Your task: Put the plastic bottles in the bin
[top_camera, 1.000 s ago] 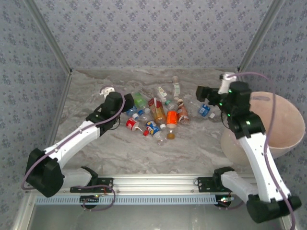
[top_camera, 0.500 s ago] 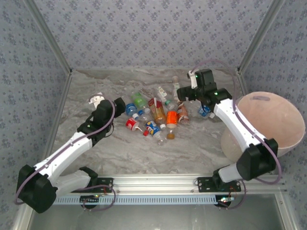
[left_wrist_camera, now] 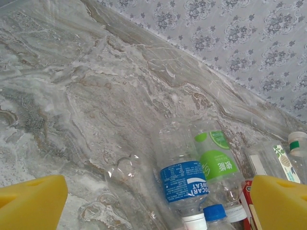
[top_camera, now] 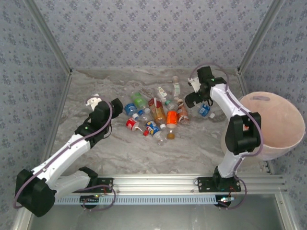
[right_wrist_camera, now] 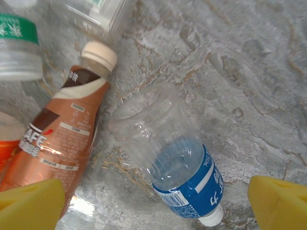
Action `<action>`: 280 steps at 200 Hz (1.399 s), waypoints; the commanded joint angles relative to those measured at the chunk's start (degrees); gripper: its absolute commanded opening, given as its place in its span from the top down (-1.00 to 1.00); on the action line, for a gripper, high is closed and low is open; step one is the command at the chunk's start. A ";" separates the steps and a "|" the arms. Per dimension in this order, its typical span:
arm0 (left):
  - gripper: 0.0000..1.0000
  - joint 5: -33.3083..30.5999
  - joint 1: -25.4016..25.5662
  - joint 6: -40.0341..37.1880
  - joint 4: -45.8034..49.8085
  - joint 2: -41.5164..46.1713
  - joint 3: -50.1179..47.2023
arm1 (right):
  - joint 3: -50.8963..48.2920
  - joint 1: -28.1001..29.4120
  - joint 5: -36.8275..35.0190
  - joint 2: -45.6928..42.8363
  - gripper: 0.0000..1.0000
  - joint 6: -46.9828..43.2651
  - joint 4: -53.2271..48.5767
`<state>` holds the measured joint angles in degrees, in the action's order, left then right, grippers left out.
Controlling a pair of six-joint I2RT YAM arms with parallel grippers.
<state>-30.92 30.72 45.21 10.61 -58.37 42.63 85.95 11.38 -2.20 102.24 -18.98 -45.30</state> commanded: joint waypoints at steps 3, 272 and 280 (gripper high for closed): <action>-0.96 -0.90 -0.48 0.50 1.22 1.06 -0.18 | 4.40 -0.11 -2.09 4.96 -0.98 -6.05 -6.69; -0.96 0.18 -1.92 6.82 5.88 -3.94 1.18 | -7.63 2.07 -8.73 -3.62 -0.19 -2.42 18.16; -0.96 0.98 -2.28 7.58 6.07 -4.56 1.25 | -8.25 2.14 -8.70 -5.01 -0.18 -0.52 18.89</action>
<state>-30.89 29.45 49.30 14.57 -61.41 42.65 79.94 13.08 -9.67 101.62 -25.85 -30.92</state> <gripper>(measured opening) 0.979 0.601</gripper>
